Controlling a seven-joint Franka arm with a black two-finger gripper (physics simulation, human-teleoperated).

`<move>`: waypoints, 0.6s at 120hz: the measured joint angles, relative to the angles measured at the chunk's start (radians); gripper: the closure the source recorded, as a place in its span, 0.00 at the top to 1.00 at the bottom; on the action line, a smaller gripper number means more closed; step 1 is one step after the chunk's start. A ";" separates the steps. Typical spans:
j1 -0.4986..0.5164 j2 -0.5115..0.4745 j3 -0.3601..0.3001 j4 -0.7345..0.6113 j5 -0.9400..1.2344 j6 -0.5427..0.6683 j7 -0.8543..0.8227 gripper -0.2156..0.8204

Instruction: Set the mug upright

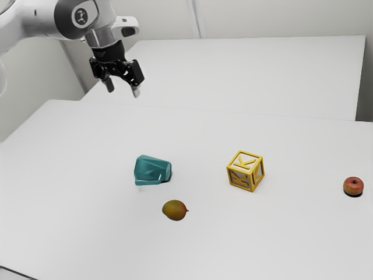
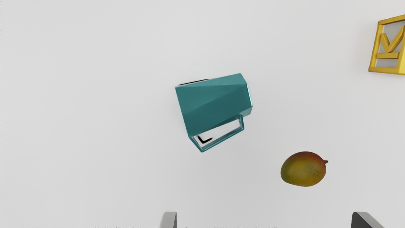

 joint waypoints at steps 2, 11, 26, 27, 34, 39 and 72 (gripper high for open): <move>0.002 0.000 0.000 0.000 0.000 -0.001 0.000 0.79; 0.011 0.000 0.000 0.000 -0.001 -0.005 0.000 0.79; 0.020 -0.002 0.000 -0.006 -0.002 -0.014 0.000 0.79; 0.020 -0.003 0.000 -0.007 -0.002 -0.015 0.000 0.79; 0.021 -0.007 0.000 -0.015 -0.003 -0.018 0.000 0.79; 0.021 -0.010 0.001 -0.022 -0.006 -0.019 0.000 0.79; 0.041 -0.009 0.002 -0.142 -0.131 -0.021 0.003 0.79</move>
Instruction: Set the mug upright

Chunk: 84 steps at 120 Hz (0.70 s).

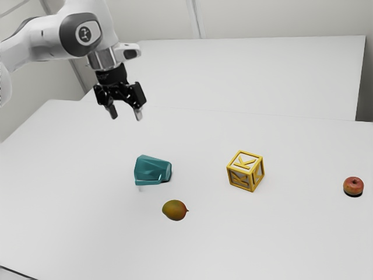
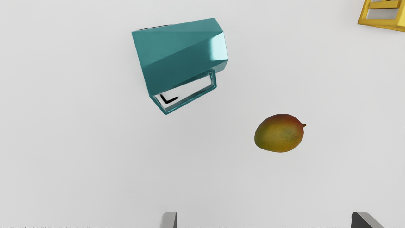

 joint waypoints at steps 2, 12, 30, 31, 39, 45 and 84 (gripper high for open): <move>0.003 0.001 0.000 -0.007 -0.006 0.000 0.002 0.79; 0.026 0.008 0.002 -0.036 -0.026 0.017 0.026 0.79; 0.126 0.035 0.001 -0.090 -0.077 0.085 0.097 0.79; 0.134 0.037 0.001 -0.093 -0.080 0.089 0.101 0.79; 0.205 0.055 0.001 -0.110 -0.112 0.115 0.139 0.79; 0.252 0.075 0.001 -0.115 -0.146 0.129 0.169 0.79; 0.357 0.224 0.001 -0.132 -0.392 0.202 0.442 0.79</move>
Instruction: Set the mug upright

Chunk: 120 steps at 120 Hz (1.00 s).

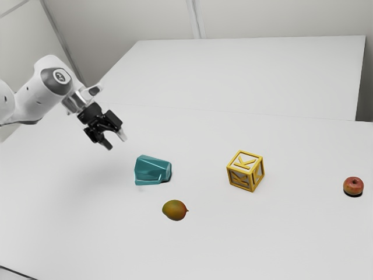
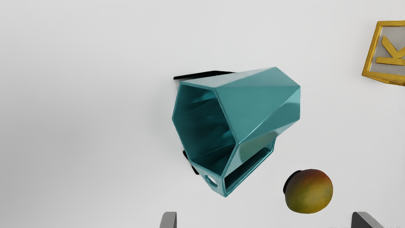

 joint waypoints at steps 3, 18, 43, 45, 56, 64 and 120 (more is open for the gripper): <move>0.004 0.002 0.000 -0.009 -0.017 0.002 0.023 0.79; 0.024 0.010 0.000 -0.069 -0.100 0.007 0.134 0.79; 0.028 0.047 -0.001 -0.118 -0.212 0.012 0.278 0.79; 0.027 0.051 -0.001 -0.119 -0.222 0.014 0.287 0.79; 0.026 0.076 -0.002 -0.118 -0.265 0.021 0.335 0.79; 0.024 0.092 -0.003 -0.113 -0.293 0.025 0.365 0.79; 0.022 0.160 -0.006 -0.107 -0.407 0.030 0.505 0.74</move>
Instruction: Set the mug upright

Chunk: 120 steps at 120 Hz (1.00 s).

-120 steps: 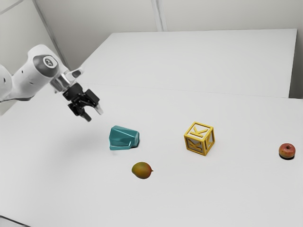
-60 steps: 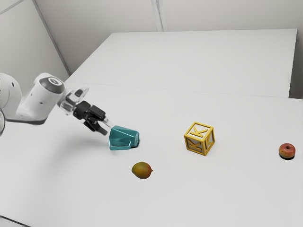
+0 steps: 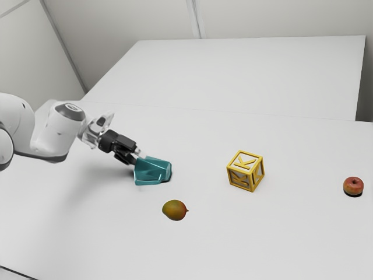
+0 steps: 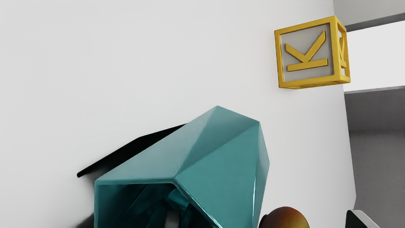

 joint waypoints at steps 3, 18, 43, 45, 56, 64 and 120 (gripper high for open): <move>0.000 0.003 0.000 -0.001 -0.004 -0.001 0.005 0.71; 0.002 0.019 0.001 -0.005 -0.017 -0.011 0.027 0.54; 0.003 0.027 0.000 -0.002 -0.023 -0.020 0.058 0.23; 0.003 0.026 0.000 -0.002 -0.023 -0.020 0.061 0.21; 0.001 0.023 0.000 0.000 -0.022 -0.022 0.072 0.14; 0.000 0.022 0.000 0.001 -0.022 -0.022 0.080 0.11; -0.015 -0.062 -0.015 -0.002 0.029 -0.008 0.124 0.06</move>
